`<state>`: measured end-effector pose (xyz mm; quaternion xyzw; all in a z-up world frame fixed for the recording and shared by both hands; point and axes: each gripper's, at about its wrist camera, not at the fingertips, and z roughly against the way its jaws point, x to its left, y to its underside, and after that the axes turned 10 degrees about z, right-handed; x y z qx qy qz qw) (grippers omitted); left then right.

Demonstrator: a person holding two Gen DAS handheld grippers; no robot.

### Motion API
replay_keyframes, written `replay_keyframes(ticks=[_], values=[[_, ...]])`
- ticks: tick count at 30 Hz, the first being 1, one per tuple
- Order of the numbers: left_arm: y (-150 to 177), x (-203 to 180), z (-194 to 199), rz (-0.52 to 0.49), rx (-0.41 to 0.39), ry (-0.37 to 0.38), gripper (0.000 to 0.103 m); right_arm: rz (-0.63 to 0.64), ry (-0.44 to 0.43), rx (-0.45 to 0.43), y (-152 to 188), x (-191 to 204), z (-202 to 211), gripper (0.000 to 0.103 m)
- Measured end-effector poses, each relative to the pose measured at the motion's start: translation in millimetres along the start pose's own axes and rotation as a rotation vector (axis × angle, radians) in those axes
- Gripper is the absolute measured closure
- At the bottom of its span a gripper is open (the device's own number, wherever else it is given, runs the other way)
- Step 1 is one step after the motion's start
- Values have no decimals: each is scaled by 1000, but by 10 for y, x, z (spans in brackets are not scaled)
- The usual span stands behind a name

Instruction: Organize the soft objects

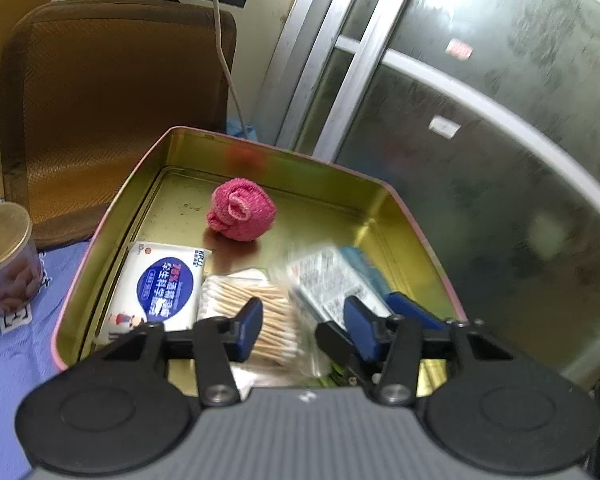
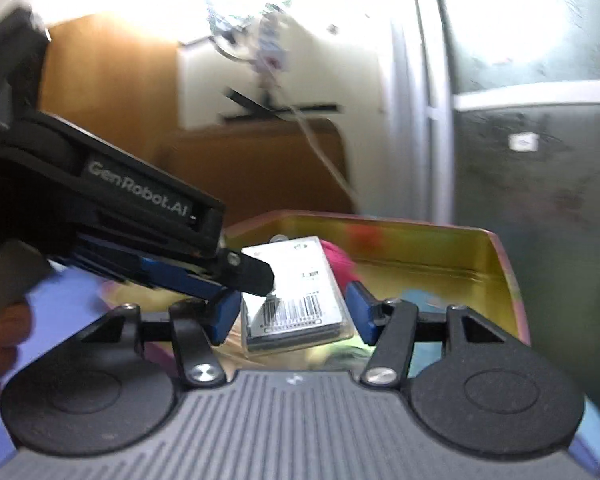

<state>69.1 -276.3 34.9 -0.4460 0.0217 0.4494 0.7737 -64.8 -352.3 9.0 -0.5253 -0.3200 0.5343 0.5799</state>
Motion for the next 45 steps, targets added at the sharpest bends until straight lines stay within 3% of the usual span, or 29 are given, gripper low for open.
replay_keyframes(ticks=[3, 6, 9, 12, 26, 36, 45], values=[[50, 2, 2, -9, -5, -25, 49, -40, 1, 19, 90, -122, -65, 41], [92, -16, 149, -63, -66, -106, 41, -12, 10, 1, 113, -67, -11, 41], [76, 36, 333, -70, -100, -133, 40, -31, -3, -20, 107, -37, 63, 41], [95, 98, 489, -80, -134, -212, 39, -48, -14, -36, 79, 17, 165, 40], [640, 790, 1107, -52, -182, -476, 32, -141, -71, -60, 19, 194, 385, 39], [849, 1238, 1300, 27, -175, -551, 28, -84, -168, -42, -62, 633, 334, 38], [929, 1388, 1320, 35, -177, -559, 27, -59, -222, -24, -56, 891, 320, 38]])
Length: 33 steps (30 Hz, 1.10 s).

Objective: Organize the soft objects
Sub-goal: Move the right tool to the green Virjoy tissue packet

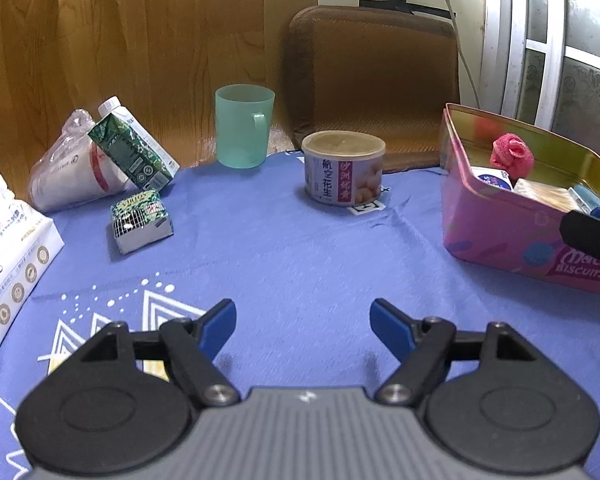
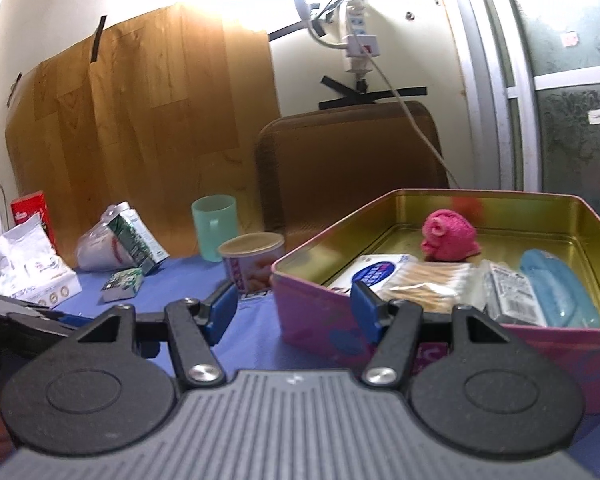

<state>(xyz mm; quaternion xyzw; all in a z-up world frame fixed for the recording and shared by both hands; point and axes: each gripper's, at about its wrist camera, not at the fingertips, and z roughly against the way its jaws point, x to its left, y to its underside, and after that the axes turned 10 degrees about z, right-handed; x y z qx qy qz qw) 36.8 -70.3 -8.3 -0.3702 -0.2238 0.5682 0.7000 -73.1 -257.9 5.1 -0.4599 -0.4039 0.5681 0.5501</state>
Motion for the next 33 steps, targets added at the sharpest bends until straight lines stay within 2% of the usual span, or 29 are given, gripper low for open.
replay_keyframes(ticks=[14, 19, 23, 27, 28, 31, 33], values=[[56, 257, -106, 23, 6, -46, 25, 13, -53, 67, 51, 138, -176, 38], [56, 485, -104, 59, 1, -83, 25, 62, -111, 64, -38, 307, -308, 37], [45, 790, -60, 87, -21, -154, 24, 130, -197, 71, -171, 521, -527, 37], [57, 1226, 10, 178, -57, -255, 24, 178, -302, 83, -331, 783, -846, 34], [65, 1363, 33, 230, -65, -277, 24, 195, -325, 88, -367, 871, -956, 32], [89, 1705, 131, 411, -107, -211, 24, 261, -389, 118, -436, 1202, -1333, 24], [99, 1790, 172, 463, -132, -194, 24, 278, -420, 155, -456, 1395, -1576, 22]])
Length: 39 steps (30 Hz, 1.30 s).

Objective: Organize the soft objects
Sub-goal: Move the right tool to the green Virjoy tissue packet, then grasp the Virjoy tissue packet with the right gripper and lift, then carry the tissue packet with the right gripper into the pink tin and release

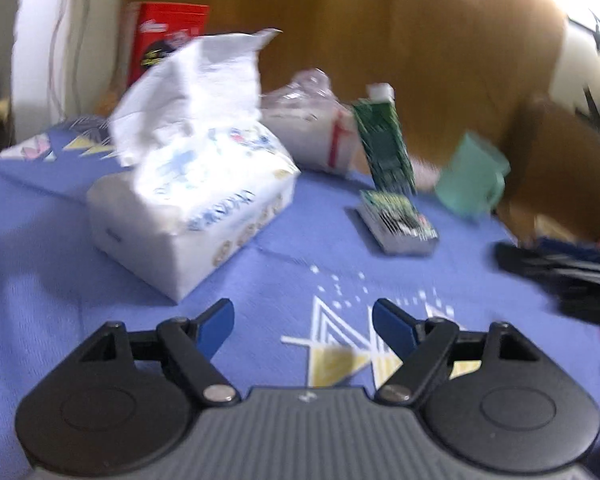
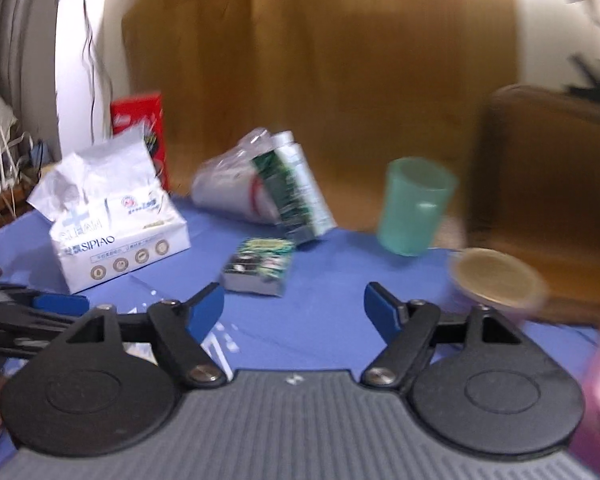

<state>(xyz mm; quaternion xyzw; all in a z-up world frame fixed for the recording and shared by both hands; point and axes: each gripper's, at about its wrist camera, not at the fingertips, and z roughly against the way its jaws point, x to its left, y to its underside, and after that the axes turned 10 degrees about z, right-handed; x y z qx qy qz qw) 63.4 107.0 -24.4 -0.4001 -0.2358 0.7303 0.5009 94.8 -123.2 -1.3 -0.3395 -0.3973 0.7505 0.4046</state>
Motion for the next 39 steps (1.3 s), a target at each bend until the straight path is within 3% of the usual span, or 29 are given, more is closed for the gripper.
replay_keyframes(ticks=[8, 9, 10, 11, 14, 17, 21, 23, 26, 28, 32, 35, 36, 39], values=[[33, -28, 34, 1, -17, 17, 24, -7, -72, 162, -249, 146, -917, 22], [34, -22, 39, 4, -15, 20, 24, -5, -75, 183, -249, 150, -966, 25], [38, -14, 44, 6, -14, 22, 24, 2, -80, 203, -237, 155, -996, 46], [36, -10, 41, 6, -15, 23, 24, 12, -83, 224, -217, 161, -999, 47], [28, -18, 19, -2, -13, 25, 23, 16, -62, 215, -158, 146, -800, 48], [31, -38, 12, -18, 3, 47, 13, 13, -79, 201, -10, 98, -408, 48], [85, -160, 18, -82, 68, 118, 13, -23, -96, 194, 324, 11, 222, 47], [165, -292, 58, -93, 130, 188, 14, -45, -89, 181, 505, -21, 586, 47], [302, -613, 143, -120, 246, 343, 24, -78, -57, 157, 725, -20, 972, 47], [396, -857, 166, -143, 321, 423, 25, -111, -30, 142, 846, -14, 1168, 47], [600, -1277, 162, -219, 396, 435, 37, -186, 10, 108, 989, -33, 1303, 47], [678, -1518, 144, -228, 476, 495, 58, -216, 33, 86, 1053, -70, 1396, 48], [686, -1598, 159, -230, 483, 507, 63, -218, 45, 76, 1061, -87, 1428, 48], [621, -1857, 311, -280, 439, 547, 64, -219, 99, 30, 1054, -179, 1570, 49]])
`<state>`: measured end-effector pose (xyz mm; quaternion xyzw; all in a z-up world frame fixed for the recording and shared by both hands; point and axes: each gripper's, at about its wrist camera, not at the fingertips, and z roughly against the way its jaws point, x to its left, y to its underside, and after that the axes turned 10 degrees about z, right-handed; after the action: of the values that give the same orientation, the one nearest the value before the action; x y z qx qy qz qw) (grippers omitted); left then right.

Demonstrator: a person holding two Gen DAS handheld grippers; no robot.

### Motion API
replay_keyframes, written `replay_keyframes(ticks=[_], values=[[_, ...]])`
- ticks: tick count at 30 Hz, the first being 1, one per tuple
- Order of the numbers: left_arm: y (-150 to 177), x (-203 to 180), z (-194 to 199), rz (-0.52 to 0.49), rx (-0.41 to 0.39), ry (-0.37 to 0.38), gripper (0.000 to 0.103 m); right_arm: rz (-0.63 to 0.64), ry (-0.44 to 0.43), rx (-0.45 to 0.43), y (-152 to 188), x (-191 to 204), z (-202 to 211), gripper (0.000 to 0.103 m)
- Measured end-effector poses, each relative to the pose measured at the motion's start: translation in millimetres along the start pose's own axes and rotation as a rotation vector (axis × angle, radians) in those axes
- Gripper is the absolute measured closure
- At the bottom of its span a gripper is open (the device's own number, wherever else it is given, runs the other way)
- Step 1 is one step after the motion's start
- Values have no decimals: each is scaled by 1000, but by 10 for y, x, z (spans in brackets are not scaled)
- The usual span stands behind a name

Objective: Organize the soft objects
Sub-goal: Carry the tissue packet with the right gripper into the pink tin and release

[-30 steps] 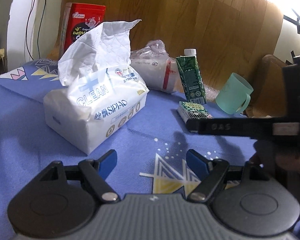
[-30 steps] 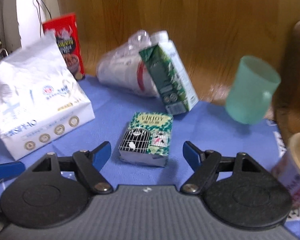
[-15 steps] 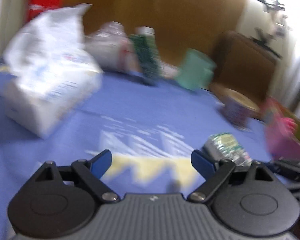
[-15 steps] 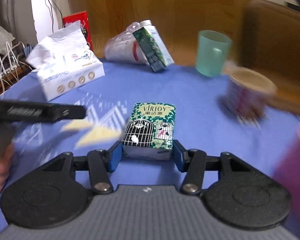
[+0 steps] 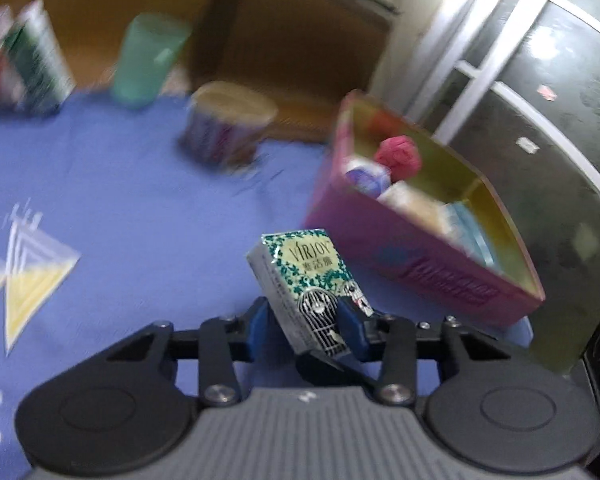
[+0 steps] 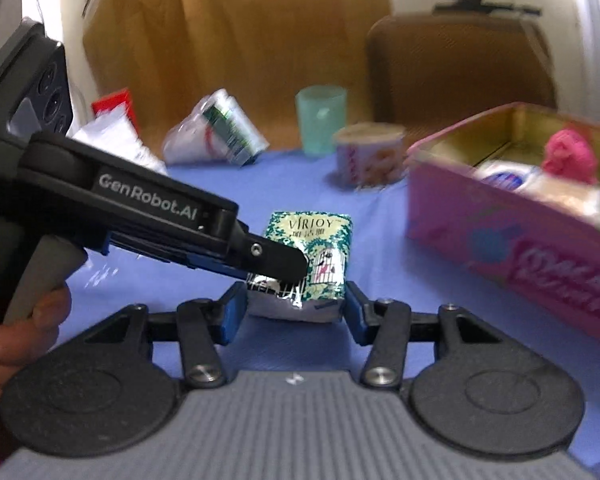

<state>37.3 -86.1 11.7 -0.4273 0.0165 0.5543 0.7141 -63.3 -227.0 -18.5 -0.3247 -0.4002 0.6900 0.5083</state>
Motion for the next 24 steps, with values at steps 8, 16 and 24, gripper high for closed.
replay_keyframes(ticks=[8, 16, 24], values=[[-364, -1048, -336, -226, -56, 87, 64, 42, 265, -174, -217, -490, 390, 48], [-569, -1350, -1022, -202, -68, 13, 43, -52, 565, -142, -227, -1223, 174, 32], [-465, -1258, -816, -243, -132, -111, 40, -93, 529, -202, 12, -1097, 427, 32]])
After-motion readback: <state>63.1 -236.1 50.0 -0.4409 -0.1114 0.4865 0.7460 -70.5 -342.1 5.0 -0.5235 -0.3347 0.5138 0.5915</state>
